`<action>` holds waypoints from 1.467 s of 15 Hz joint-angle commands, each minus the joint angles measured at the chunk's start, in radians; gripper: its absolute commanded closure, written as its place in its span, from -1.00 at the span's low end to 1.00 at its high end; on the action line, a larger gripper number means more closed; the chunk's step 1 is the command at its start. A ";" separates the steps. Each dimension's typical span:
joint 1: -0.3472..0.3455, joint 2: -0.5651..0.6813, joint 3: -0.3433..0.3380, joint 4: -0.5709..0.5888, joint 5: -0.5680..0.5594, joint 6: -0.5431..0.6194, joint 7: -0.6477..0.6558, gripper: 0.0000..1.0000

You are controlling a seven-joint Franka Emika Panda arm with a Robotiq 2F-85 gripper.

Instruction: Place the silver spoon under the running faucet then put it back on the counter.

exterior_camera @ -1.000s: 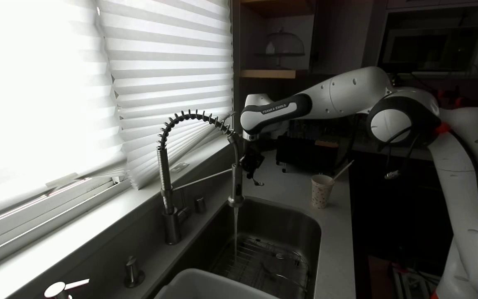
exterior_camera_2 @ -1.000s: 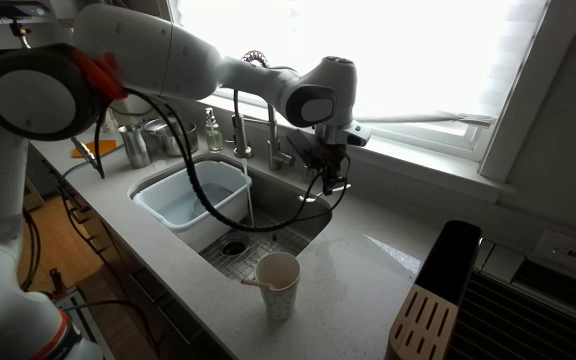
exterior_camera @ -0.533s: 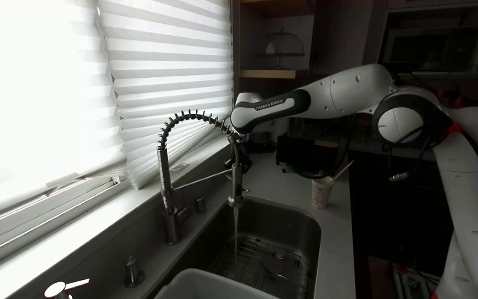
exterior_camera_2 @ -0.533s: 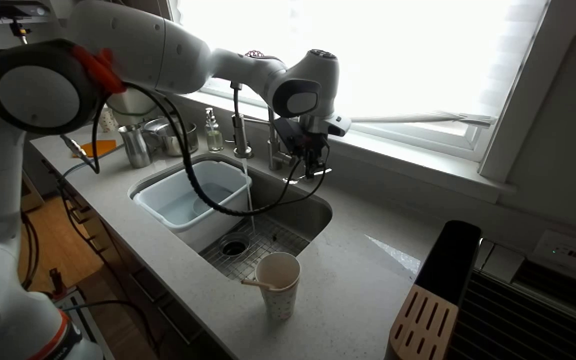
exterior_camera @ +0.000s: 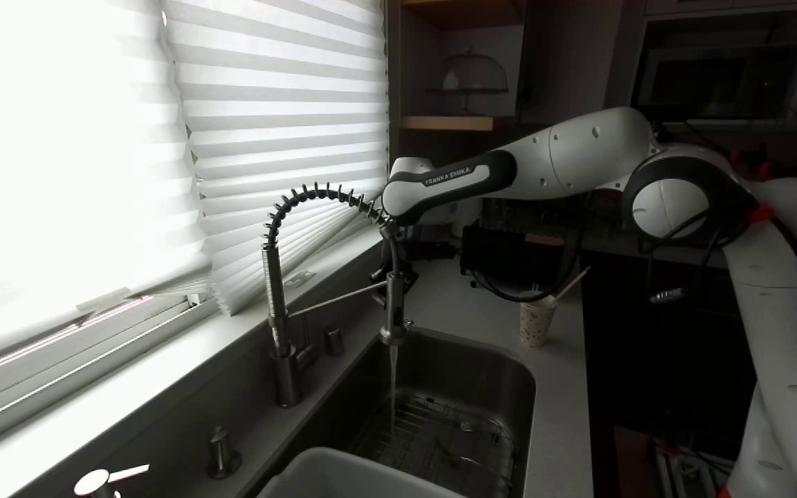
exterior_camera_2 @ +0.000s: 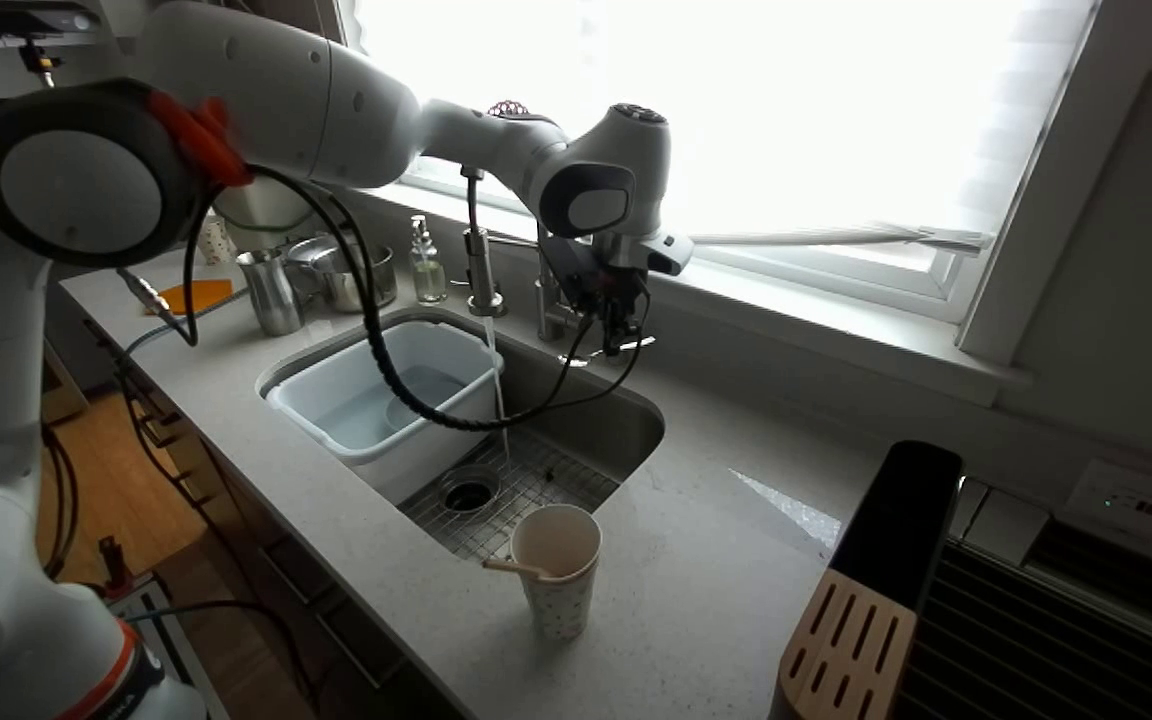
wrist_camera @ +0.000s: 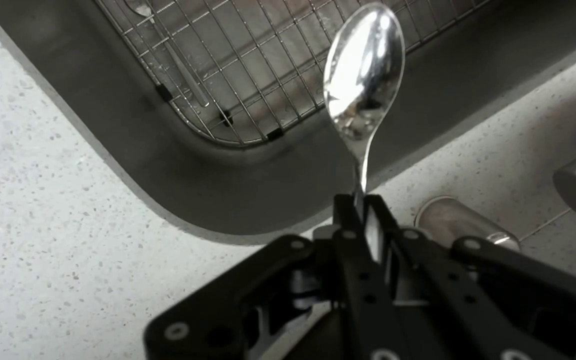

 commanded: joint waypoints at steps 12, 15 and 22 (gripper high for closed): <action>-0.026 0.022 0.048 -0.028 0.281 -0.011 -0.036 0.95; -0.025 0.028 0.052 -0.034 0.312 -0.032 -0.033 0.95; -0.018 0.034 0.053 -0.037 0.337 -0.107 -0.021 0.95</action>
